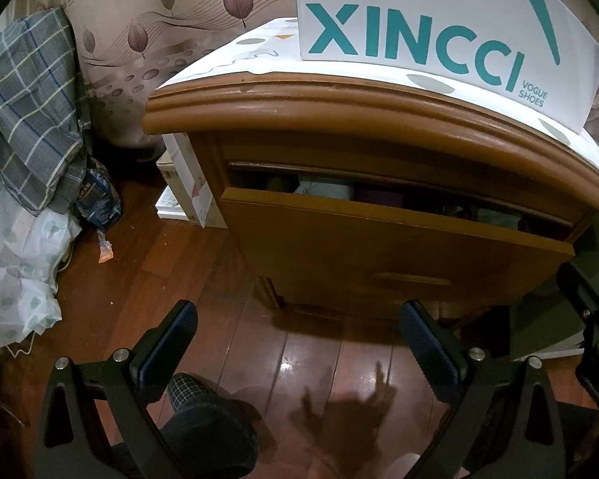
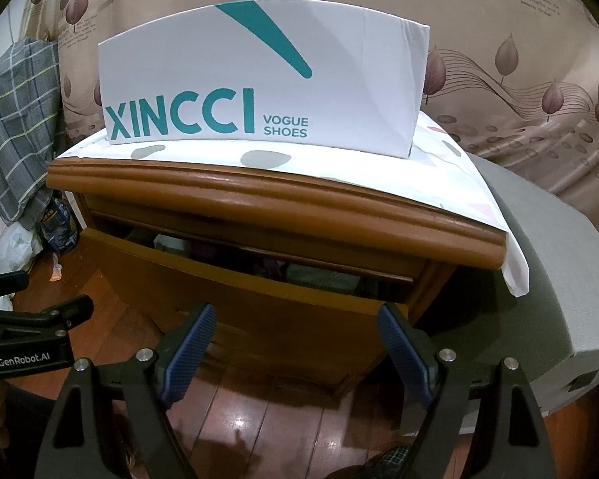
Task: Take underwear out of drawer
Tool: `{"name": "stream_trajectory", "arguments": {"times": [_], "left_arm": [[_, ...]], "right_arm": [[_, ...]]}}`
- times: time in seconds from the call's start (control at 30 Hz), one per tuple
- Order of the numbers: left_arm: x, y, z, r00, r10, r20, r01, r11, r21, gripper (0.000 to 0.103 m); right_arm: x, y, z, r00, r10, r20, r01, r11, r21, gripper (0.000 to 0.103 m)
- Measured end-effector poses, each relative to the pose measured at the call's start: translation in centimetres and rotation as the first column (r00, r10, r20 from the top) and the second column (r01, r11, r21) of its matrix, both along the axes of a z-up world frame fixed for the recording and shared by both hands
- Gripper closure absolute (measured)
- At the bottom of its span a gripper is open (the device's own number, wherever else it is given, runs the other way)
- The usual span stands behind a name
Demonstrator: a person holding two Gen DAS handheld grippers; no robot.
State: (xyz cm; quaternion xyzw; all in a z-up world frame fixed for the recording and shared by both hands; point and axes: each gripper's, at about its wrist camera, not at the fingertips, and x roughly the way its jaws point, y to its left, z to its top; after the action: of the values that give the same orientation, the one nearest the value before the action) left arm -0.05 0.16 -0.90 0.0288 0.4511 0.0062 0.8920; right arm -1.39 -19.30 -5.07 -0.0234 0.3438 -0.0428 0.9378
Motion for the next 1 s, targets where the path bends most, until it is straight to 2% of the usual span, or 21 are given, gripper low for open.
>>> {"name": "stream_trajectory", "arguments": {"times": [0.63, 0.73, 0.83, 0.93, 1.0], "left_arm": [[0.6, 0.5, -0.2, 1.000, -0.004, -0.024, 0.003, 0.999, -0.046, 0.002], [0.7, 0.6, -0.2, 0.999, -0.015, -0.042, 0.011, 0.995, -0.103, 0.002], [1.0, 0.9, -0.5, 0.996, -0.029, -0.079, 0.011, 0.977, -0.214, 0.002], [1.6, 1.6, -1.1, 0.993, -0.008, -0.122, -0.038, 0.928, -0.371, 0.002], [2.0, 1.9, -1.3, 0.992, 0.025, -0.126, -0.078, 0.897, -0.436, 0.002]], "right_arm": [[0.0, -0.3, 0.2, 1.000, -0.011, 0.010, 0.010, 1.000, 0.006, 0.017], [-0.2, -0.8, 0.6, 0.999, -0.024, 0.029, 0.024, 1.000, 0.018, 0.017], [-0.7, -1.6, 1.3, 0.997, -0.042, 0.063, 0.040, 0.999, 0.034, 0.017], [-1.2, -2.3, 2.2, 0.992, -0.067, 0.106, 0.062, 0.997, 0.044, 0.017], [-1.5, -2.9, 2.8, 0.988, -0.083, 0.130, 0.076, 0.995, 0.059, 0.017]]}}
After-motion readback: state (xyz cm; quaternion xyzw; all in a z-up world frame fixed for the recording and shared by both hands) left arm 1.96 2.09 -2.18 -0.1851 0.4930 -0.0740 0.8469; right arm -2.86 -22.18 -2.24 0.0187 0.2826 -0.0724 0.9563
